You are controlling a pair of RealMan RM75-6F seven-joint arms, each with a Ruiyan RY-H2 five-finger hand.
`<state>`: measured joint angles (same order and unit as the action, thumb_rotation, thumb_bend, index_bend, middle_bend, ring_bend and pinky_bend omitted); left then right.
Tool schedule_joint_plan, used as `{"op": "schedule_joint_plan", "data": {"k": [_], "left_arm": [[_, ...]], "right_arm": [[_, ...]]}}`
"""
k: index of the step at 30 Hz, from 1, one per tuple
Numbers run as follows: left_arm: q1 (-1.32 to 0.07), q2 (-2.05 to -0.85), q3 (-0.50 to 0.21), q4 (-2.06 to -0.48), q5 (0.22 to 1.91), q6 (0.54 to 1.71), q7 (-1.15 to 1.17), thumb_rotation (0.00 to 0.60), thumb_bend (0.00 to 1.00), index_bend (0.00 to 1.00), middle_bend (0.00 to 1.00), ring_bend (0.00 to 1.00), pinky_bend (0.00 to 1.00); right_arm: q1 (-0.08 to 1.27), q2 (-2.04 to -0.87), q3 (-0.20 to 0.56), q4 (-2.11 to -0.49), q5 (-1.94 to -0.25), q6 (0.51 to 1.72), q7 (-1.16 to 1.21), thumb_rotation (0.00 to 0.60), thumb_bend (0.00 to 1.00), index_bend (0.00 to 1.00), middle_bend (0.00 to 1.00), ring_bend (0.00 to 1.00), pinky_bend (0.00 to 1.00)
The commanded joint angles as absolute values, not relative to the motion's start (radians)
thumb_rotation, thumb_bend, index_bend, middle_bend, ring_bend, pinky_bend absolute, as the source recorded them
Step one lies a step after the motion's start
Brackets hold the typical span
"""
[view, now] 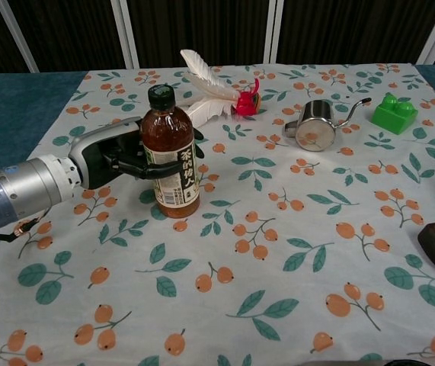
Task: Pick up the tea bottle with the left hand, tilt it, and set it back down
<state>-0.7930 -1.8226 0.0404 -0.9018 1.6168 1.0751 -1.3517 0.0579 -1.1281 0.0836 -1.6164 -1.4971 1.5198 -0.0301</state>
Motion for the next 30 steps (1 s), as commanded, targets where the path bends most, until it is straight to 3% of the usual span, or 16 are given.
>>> {"op": "schedule_joint_plan", "data": {"k": [1, 10, 14, 17, 24, 30], "left_arm": [[-0.794, -1.813, 0.031, -0.917, 1.619, 1.092, -1.358, 0.600, 0.51, 0.31, 0.35, 0.24, 0.25], [-0.816, -1.763, -0.029, -1.009, 1.626, 1.157, -1.200, 0.600, 0.51, 0.30, 0.35, 0.24, 0.25], [-0.832, -1.753, -0.090, -1.033, 1.623, 1.197, -0.752, 0.600, 0.51, 0.30, 0.34, 0.24, 0.25], [-0.827, -1.757, -0.114, -1.047, 1.602, 1.206, -0.562, 0.600, 0.51, 0.30, 0.34, 0.24, 0.25], [-0.826, -1.818, -0.119, -0.895, 1.651, 1.302, -0.113, 0.600, 0.51, 0.30, 0.33, 0.24, 0.25], [-0.816, -1.883, -0.115, -0.814, 1.649, 1.344, -0.123, 0.600, 0.50, 0.29, 0.33, 0.24, 0.25]], "right_arm": [[0.058, -1.128, 0.084, -1.617, -1.496, 1.520, -0.030, 0.600, 0.10, 0.12, 0.08, 0.13, 0.16], [0.057, -1.127, 0.083, -1.618, -1.497, 1.521, -0.032, 0.600, 0.10, 0.12, 0.08, 0.13, 0.16], [0.057, -1.127, 0.083, -1.619, -1.498, 1.520, -0.032, 0.600, 0.10, 0.12, 0.08, 0.13, 0.16], [0.057, -1.127, 0.082, -1.620, -1.499, 1.521, -0.033, 0.600, 0.10, 0.12, 0.08, 0.13, 0.16], [0.057, -1.128, 0.083, -1.621, -1.498, 1.520, -0.035, 0.600, 0.10, 0.12, 0.08, 0.13, 0.17], [0.057, -1.128, 0.083, -1.620, -1.496, 1.519, -0.035, 0.600, 0.10, 0.12, 0.08, 0.13, 0.16]]}}
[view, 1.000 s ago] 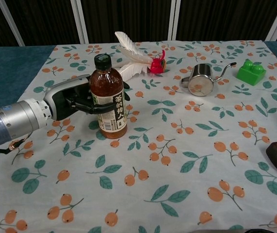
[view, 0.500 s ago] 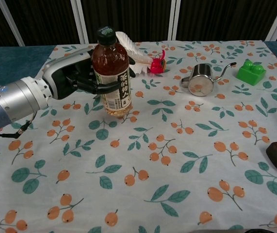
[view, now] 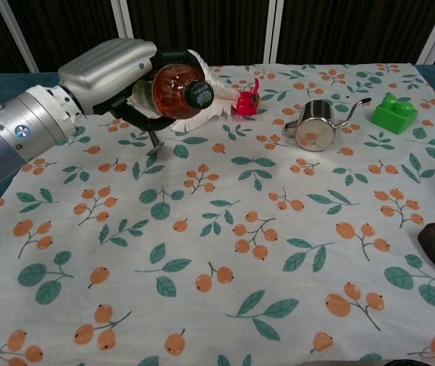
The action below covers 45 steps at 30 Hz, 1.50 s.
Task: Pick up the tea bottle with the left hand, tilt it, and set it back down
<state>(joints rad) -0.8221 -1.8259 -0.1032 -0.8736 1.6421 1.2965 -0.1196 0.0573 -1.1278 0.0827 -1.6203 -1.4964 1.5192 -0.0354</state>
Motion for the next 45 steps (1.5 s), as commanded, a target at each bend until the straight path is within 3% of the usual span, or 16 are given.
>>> {"op": "schedule_joint_plan", "data": {"k": [1, 6, 11, 13, 16, 18, 23, 27, 30, 36, 39, 45], "left_arm": [[-0.813, -1.881, -0.116, -0.836, 1.639, 1.335, -0.165, 0.600, 0.50, 0.28, 0.33, 0.24, 0.25], [-0.796, -1.819, -0.124, -1.058, 1.577, 1.267, -0.409, 0.600, 0.49, 0.28, 0.32, 0.24, 0.25], [-0.821, -1.560, -0.147, -1.534, 1.475, 1.023, -0.975, 0.600, 0.49, 0.26, 0.30, 0.23, 0.24], [-0.839, -1.479, -0.149, -1.598, 1.499, 0.970, -1.142, 0.600, 0.49, 0.26, 0.30, 0.23, 0.24], [-0.864, -1.389, -0.138, -1.647, 1.573, 0.933, -1.459, 0.600, 0.47, 0.25, 0.29, 0.22, 0.24], [-0.881, -1.341, -0.118, -1.631, 1.655, 0.955, -1.800, 0.600, 0.46, 0.24, 0.28, 0.21, 0.24], [-0.909, -1.357, -0.057, -1.469, 1.757, 1.042, -2.103, 0.600, 0.45, 0.24, 0.27, 0.21, 0.24], [-0.905, -1.402, -0.044, -1.403, 1.729, 1.031, -1.956, 0.600, 0.43, 0.24, 0.27, 0.21, 0.24], [-0.887, -1.444, -0.056, -1.383, 1.675, 1.011, -1.716, 0.600, 0.43, 0.24, 0.27, 0.21, 0.24], [-0.819, -1.593, -0.098, -1.317, 1.539, 1.051, -1.029, 0.600, 0.43, 0.22, 0.27, 0.21, 0.24], [-0.794, -1.716, -0.096, -1.182, 1.506, 1.104, -0.556, 0.600, 0.43, 0.21, 0.27, 0.21, 0.24], [-0.775, -1.895, -0.078, -0.889, 1.565, 1.248, -0.091, 0.600, 0.43, 0.17, 0.26, 0.21, 0.24]], "right_arm": [[0.057, -1.128, 0.083, -1.620, -1.496, 1.519, -0.035, 0.600, 0.10, 0.12, 0.08, 0.13, 0.16], [0.058, -1.128, 0.083, -1.620, -1.494, 1.518, -0.035, 0.600, 0.10, 0.12, 0.08, 0.13, 0.16], [0.057, -1.127, 0.083, -1.620, -1.495, 1.519, -0.034, 0.600, 0.10, 0.12, 0.08, 0.13, 0.16], [0.057, -1.127, 0.083, -1.621, -1.495, 1.519, -0.033, 0.600, 0.10, 0.12, 0.08, 0.13, 0.16], [0.057, -1.128, 0.083, -1.621, -1.498, 1.520, -0.034, 0.600, 0.10, 0.12, 0.08, 0.13, 0.16], [0.057, -1.127, 0.082, -1.622, -1.498, 1.520, -0.034, 0.600, 0.10, 0.12, 0.08, 0.13, 0.16], [0.057, -1.127, 0.082, -1.623, -1.498, 1.520, -0.035, 0.600, 0.10, 0.12, 0.08, 0.13, 0.16], [0.057, -1.128, 0.082, -1.622, -1.496, 1.519, -0.034, 0.600, 0.10, 0.12, 0.08, 0.13, 0.16], [0.057, -1.128, 0.082, -1.622, -1.495, 1.517, -0.034, 0.600, 0.10, 0.12, 0.08, 0.13, 0.16], [0.057, -1.127, 0.082, -1.624, -1.492, 1.515, -0.033, 0.600, 0.10, 0.12, 0.08, 0.13, 0.16], [0.057, -1.127, 0.083, -1.624, -1.494, 1.517, -0.032, 0.600, 0.10, 0.12, 0.08, 0.13, 0.16], [0.057, -1.127, 0.083, -1.623, -1.492, 1.516, -0.030, 0.600, 0.10, 0.12, 0.08, 0.13, 0.16]]}}
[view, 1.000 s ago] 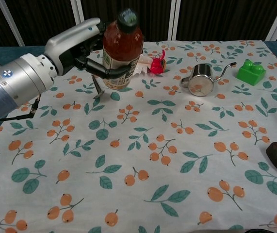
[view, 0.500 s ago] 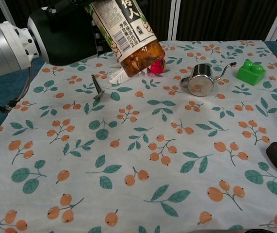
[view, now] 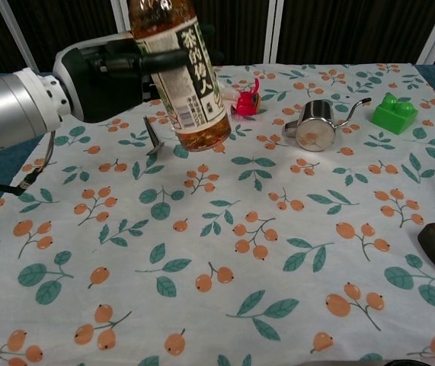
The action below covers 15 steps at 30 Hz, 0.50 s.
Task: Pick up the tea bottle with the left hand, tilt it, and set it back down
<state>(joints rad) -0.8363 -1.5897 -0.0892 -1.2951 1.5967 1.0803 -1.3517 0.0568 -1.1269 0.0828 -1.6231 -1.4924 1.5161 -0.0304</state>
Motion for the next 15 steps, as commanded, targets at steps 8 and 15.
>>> {"op": "schedule_joint_plan", "data": {"k": [8, 15], "left_arm": [[-0.776, -2.008, -0.050, -0.660, 1.632, 1.337, -0.009, 0.600, 0.42, 0.16, 0.24, 0.20, 0.24], [-0.796, -1.735, -0.100, -1.254, 1.491, 1.064, -0.629, 0.600, 0.41, 0.16, 0.22, 0.16, 0.24]], "right_arm": [[0.057, -1.127, 0.083, -1.622, -1.492, 1.516, -0.030, 0.600, 0.10, 0.12, 0.08, 0.13, 0.16], [0.057, -1.127, 0.083, -1.622, -1.493, 1.516, -0.030, 0.600, 0.10, 0.12, 0.08, 0.13, 0.16]]}}
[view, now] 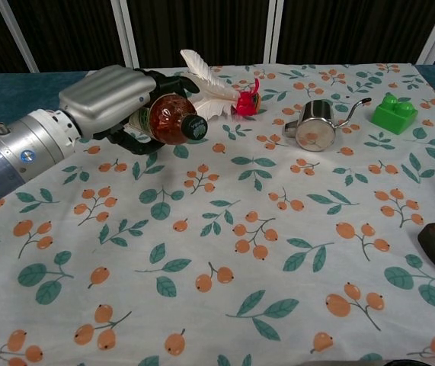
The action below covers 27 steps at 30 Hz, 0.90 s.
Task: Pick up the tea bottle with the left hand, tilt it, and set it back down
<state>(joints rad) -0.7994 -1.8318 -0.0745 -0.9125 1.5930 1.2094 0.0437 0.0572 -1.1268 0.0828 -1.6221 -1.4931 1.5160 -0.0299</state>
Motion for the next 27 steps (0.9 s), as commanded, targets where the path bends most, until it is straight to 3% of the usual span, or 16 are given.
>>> {"op": "schedule_joint_plan", "data": {"k": [1, 6, 9, 12, 17, 27], "left_arm": [[-0.804, -1.685, -0.108, -1.327, 1.477, 1.024, -0.711, 0.600, 0.41, 0.17, 0.22, 0.16, 0.24], [-0.849, -1.440, -0.131, -1.586, 1.532, 0.889, -1.301, 0.600, 0.41, 0.17, 0.22, 0.16, 0.24], [-0.878, -1.359, -0.104, -1.595, 1.652, 0.908, -1.627, 0.600, 0.41, 0.17, 0.22, 0.16, 0.23], [-0.897, -1.335, -0.065, -1.546, 1.745, 0.962, -1.786, 0.600, 0.41, 0.16, 0.22, 0.16, 0.23], [-0.901, -1.350, -0.027, -1.476, 1.783, 1.001, -1.759, 0.600, 0.41, 0.17, 0.22, 0.16, 0.23], [-0.847, -1.454, 0.010, -1.378, 1.678, 0.994, -1.504, 0.600, 0.41, 0.16, 0.22, 0.16, 0.23]], "right_arm": [[0.057, -1.127, 0.083, -1.622, -1.494, 1.516, -0.030, 0.600, 0.10, 0.12, 0.08, 0.13, 0.16], [0.057, -1.127, 0.082, -1.622, -1.494, 1.517, -0.030, 0.600, 0.10, 0.12, 0.08, 0.13, 0.16], [0.057, -1.127, 0.082, -1.623, -1.494, 1.516, -0.031, 0.600, 0.10, 0.12, 0.08, 0.13, 0.16], [0.057, -1.127, 0.082, -1.623, -1.494, 1.516, -0.032, 0.600, 0.10, 0.12, 0.08, 0.13, 0.16], [0.057, -1.127, 0.082, -1.624, -1.495, 1.517, -0.035, 0.600, 0.10, 0.12, 0.08, 0.13, 0.16], [0.056, -1.126, 0.082, -1.623, -1.493, 1.517, -0.034, 0.600, 0.10, 0.12, 0.08, 0.13, 0.16]]}}
